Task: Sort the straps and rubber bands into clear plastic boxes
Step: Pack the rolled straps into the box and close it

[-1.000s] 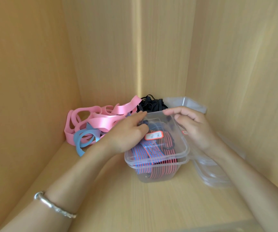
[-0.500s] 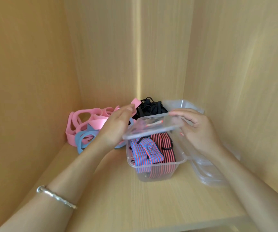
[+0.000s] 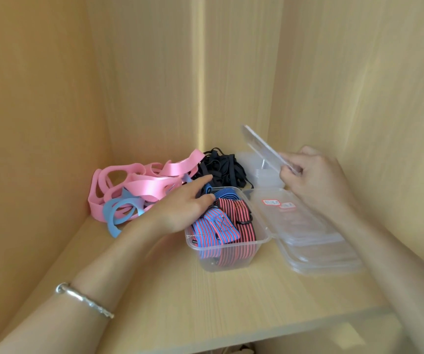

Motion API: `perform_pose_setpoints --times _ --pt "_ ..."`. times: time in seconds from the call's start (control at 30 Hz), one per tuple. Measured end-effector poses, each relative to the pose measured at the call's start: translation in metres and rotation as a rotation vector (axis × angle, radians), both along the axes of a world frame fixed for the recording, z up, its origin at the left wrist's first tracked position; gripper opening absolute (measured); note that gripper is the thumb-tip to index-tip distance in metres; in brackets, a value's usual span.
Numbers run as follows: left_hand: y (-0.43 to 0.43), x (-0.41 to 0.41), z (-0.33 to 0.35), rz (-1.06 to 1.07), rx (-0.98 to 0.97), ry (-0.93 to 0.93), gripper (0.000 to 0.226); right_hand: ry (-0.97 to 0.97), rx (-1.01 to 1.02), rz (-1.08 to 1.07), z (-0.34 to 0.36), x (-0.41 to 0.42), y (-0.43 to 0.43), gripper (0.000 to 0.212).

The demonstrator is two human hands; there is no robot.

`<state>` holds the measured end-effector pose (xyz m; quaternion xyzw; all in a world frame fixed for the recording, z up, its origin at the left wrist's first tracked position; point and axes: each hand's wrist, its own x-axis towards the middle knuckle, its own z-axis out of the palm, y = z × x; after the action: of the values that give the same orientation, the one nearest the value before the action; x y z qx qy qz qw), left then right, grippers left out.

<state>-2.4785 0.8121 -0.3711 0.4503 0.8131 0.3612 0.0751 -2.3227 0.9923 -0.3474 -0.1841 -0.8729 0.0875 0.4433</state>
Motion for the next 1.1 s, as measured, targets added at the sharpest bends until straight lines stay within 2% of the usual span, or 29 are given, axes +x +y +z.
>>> perform_pose_setpoints --times 0.2,0.37,0.77,1.1 --pt "-0.001 -0.002 0.001 -0.004 -0.020 0.029 0.053 -0.210 0.003 -0.106 0.012 0.004 -0.002 0.041" --pt "-0.001 -0.003 0.002 -0.005 -0.033 0.035 0.053 -0.419 0.000 -0.111 0.005 0.004 -0.012 0.047" --pt "0.000 -0.003 0.001 -0.008 -0.032 0.038 0.053 -0.296 -0.057 -0.179 0.025 0.014 0.005 0.042" --pt "-0.002 -0.001 0.002 0.002 -0.035 0.039 0.053 -0.546 -0.143 -0.202 0.004 0.008 -0.006 0.043"
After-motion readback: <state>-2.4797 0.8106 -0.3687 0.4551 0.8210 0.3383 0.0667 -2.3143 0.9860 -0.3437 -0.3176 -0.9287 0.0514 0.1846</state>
